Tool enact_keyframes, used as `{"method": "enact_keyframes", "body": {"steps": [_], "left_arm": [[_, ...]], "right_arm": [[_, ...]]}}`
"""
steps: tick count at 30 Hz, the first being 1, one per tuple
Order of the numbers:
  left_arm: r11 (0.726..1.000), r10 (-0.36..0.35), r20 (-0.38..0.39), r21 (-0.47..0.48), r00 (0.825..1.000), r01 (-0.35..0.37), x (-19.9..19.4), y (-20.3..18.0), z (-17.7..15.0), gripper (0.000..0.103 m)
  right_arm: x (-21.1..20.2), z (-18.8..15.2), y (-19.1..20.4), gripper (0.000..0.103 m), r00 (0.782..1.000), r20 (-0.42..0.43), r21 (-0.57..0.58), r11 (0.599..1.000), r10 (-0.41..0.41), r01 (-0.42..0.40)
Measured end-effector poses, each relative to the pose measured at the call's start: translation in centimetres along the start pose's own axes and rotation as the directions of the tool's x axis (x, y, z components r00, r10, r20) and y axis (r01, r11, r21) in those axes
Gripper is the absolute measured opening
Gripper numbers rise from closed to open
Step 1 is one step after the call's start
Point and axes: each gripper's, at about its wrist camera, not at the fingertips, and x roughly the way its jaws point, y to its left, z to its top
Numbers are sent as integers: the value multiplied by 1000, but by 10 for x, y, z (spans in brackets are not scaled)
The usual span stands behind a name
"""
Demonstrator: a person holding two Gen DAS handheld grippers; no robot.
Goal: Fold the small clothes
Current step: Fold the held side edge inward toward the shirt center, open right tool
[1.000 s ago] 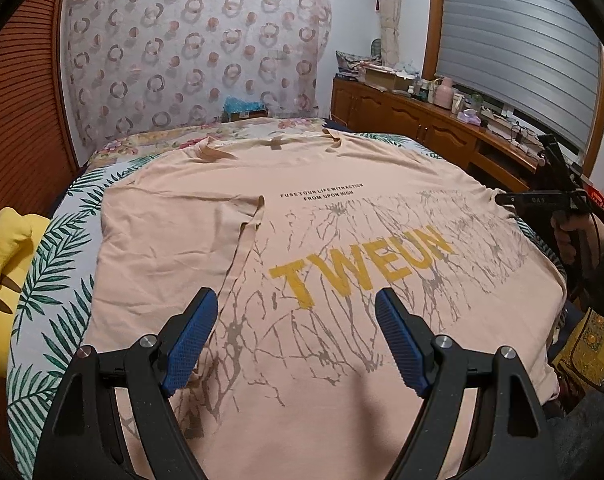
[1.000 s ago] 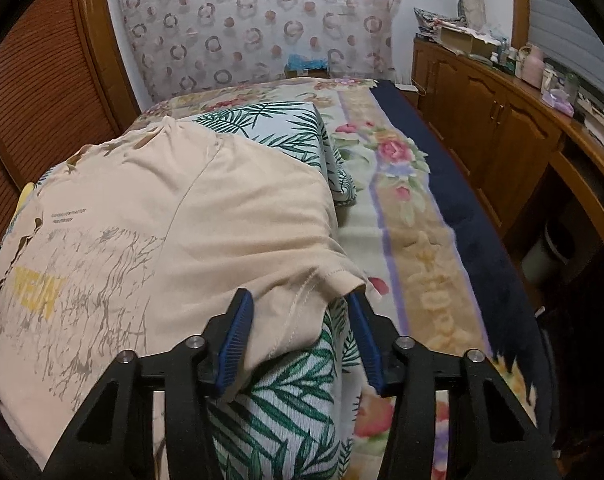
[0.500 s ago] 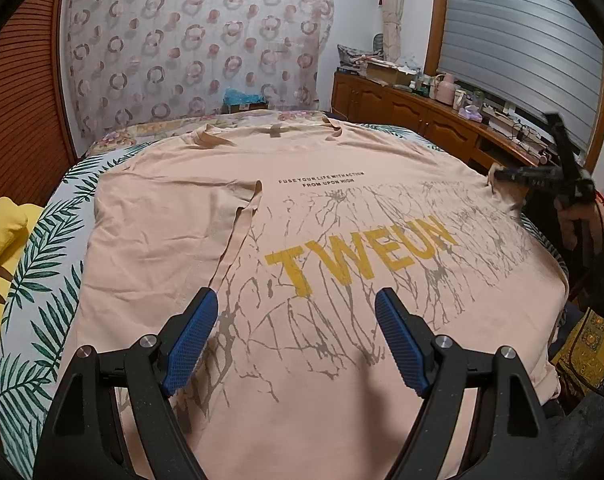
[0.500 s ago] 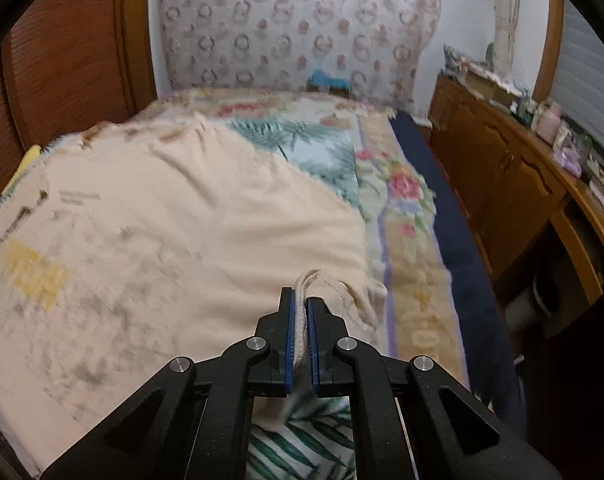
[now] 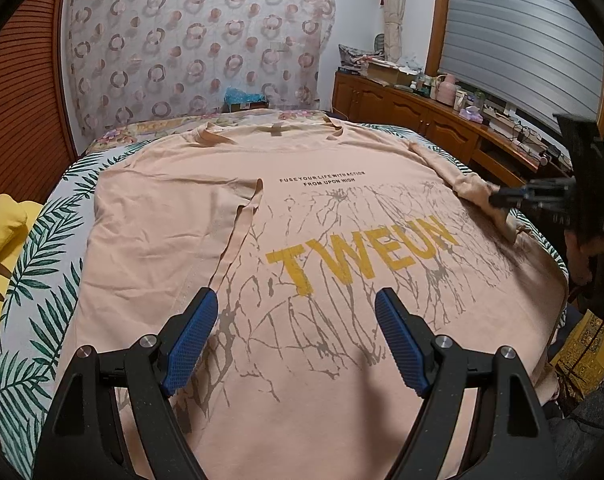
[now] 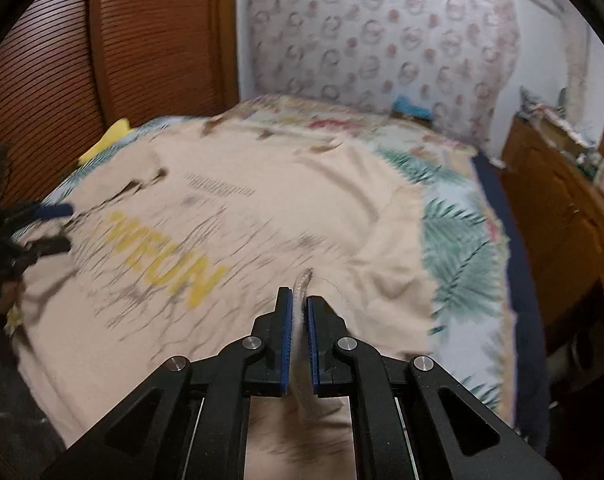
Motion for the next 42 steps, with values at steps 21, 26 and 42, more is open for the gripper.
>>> {"method": "enact_keyframes", "body": {"steps": [21,26,42], "left_arm": [[1000,1,-2,-3,1000,-1,1,1,0,81],[1000,0,-1,-4,1000,0,1,1,0,81],[1000,-4,0,-12,1000,4,2,1,0,81]], "right_arm": [[23,-3,-77,42,992,-97,205,974,-75,93],[34,4,-72,10,996,-81,173,984,-29,43],[31,86,-3,5,999,42,-35,999,9,-8]]}}
